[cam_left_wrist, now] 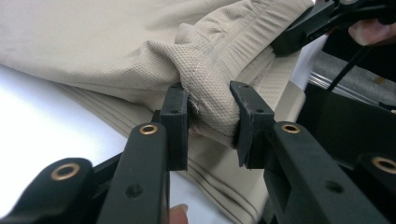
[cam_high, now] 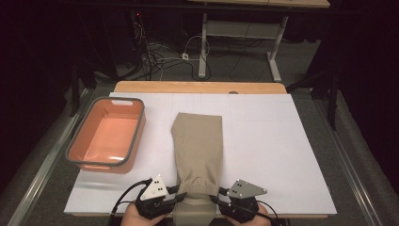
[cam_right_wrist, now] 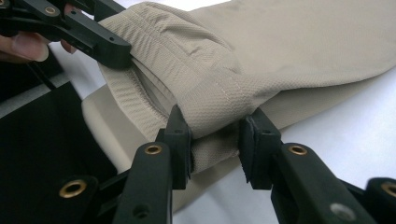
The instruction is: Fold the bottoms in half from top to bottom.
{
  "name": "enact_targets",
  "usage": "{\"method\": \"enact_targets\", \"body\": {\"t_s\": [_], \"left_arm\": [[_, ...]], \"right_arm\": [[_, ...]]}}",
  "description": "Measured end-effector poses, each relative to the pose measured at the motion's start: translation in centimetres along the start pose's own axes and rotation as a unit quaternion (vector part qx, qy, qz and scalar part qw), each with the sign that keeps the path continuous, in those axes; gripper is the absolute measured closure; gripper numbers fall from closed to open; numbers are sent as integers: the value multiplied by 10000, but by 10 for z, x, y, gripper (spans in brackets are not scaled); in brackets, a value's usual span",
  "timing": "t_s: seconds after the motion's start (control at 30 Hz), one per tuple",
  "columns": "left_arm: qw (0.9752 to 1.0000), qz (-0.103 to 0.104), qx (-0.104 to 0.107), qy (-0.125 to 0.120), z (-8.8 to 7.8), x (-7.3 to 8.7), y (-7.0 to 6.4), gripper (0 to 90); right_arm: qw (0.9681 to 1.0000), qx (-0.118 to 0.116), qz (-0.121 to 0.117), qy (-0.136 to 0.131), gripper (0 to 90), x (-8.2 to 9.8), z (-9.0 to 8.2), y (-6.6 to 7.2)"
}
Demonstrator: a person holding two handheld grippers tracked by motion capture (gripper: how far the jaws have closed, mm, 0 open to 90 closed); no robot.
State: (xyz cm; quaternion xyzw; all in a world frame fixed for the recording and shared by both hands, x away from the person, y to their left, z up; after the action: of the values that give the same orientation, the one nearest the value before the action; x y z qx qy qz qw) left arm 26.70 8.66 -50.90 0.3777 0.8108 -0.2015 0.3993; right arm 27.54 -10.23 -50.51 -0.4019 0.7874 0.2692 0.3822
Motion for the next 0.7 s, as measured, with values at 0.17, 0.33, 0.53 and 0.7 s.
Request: {"method": "enact_targets", "body": {"t_s": [0.17, 0.33, 0.53, 0.7], "left_arm": [[9999, 68, 78, 38, -6, 6, -12, 668], [9999, 58, 130, -59, -6, 11, -19, 666], [9998, 93, 144, 61, -2, 23, -23, 657], [9998, 49, 167, 46, -8, 25, -23, 608]], "right_arm": [[10000, -40, 1, 24, 679, 8, -5, 10], [10000, 33, -79, 1, 679, 15, -10, 16], [10000, 3, -16, 96, 668, 28, -7, 16], [9997, -158, 136, 93, 556, 32, -5, 19]]}}
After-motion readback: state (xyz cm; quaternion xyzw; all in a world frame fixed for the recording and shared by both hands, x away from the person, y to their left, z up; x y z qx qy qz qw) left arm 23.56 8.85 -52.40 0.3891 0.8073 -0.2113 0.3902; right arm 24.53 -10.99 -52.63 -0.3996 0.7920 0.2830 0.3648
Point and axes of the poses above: each handheld gripper's, and its own axes: z roughly forward along the jaws, x roughly out of its underside, y roughly to its left, the point moved 7 cm from there along z, roughly forward along the jaws, and after that the axes turned 8 degrees about -x, right-handed, at the moved point
